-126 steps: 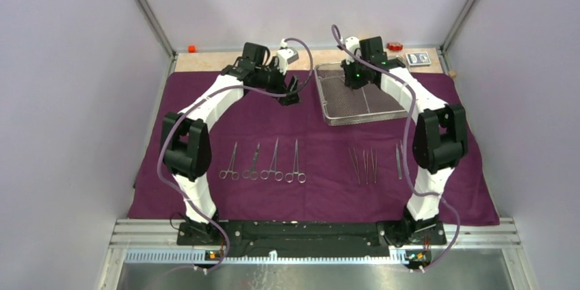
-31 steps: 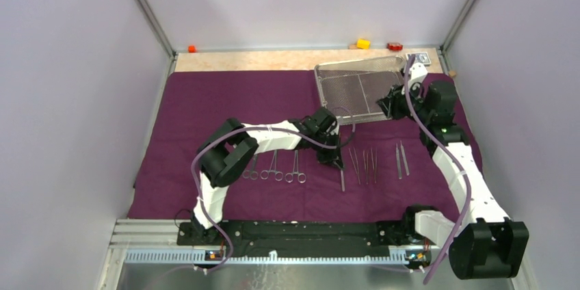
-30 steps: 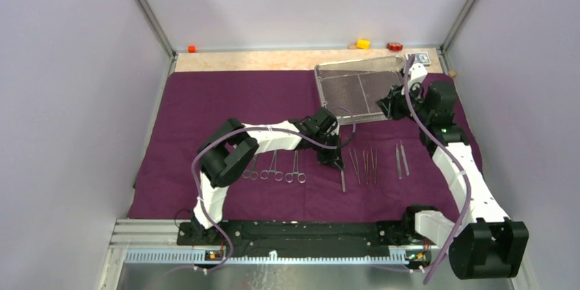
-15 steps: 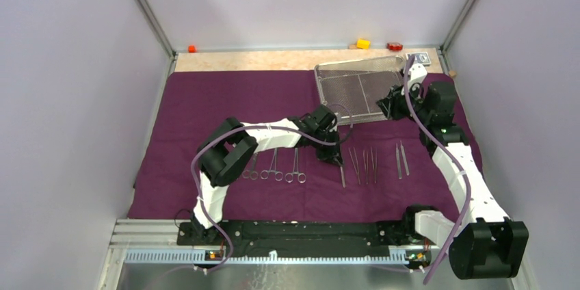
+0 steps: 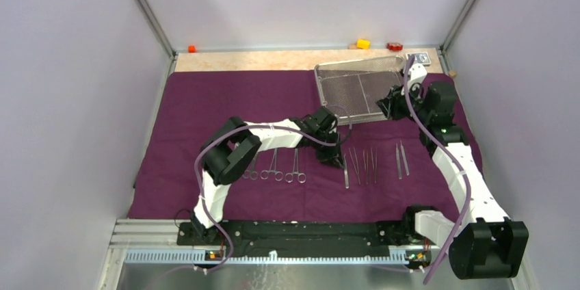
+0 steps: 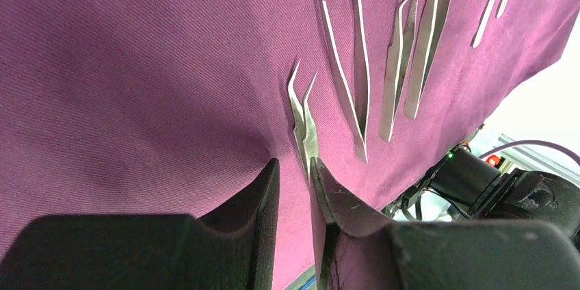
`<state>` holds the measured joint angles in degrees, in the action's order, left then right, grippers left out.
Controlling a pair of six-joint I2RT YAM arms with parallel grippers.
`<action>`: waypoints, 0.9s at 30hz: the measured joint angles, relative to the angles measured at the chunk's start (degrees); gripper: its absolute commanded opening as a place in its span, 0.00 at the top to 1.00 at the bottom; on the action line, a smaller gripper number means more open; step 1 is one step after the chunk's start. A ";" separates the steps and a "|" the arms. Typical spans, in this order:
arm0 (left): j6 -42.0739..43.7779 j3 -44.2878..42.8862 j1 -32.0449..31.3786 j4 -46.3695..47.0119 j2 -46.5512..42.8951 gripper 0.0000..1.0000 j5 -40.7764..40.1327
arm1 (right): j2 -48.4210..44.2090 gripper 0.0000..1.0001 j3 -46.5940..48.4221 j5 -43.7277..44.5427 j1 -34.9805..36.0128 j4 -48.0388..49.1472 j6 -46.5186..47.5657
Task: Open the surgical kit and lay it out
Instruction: Place the medical item in the surgical kit, then pick up the medical item from the surgical kit.
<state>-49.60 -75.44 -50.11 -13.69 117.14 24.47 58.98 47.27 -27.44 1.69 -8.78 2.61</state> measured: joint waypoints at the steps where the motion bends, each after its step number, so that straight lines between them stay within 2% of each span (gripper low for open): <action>1: -0.02 0.00 0.00 -0.02 0.04 0.71 0.02 | 0.02 0.67 0.00 0.00 0.00 0.00 0.02; 10: 0.22 0.00 0.00 0.74 0.13 0.60 0.11 | 0.02 0.67 -0.02 -0.07 0.00 0.00 0.59; 18: 4.85 -3.56 -0.02 0.96 0.39 0.61 -0.55 | 0.00 0.67 -0.02 -0.44 0.00 0.00 1.09; 27: 11.17 -7.72 -0.28 -0.04 0.66 0.61 -6.69 | 0.02 0.67 -0.02 -1.27 0.00 0.00 1.29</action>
<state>-38.44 -83.15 -50.39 -13.74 117.80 17.78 59.00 47.24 -28.71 1.69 -8.78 3.90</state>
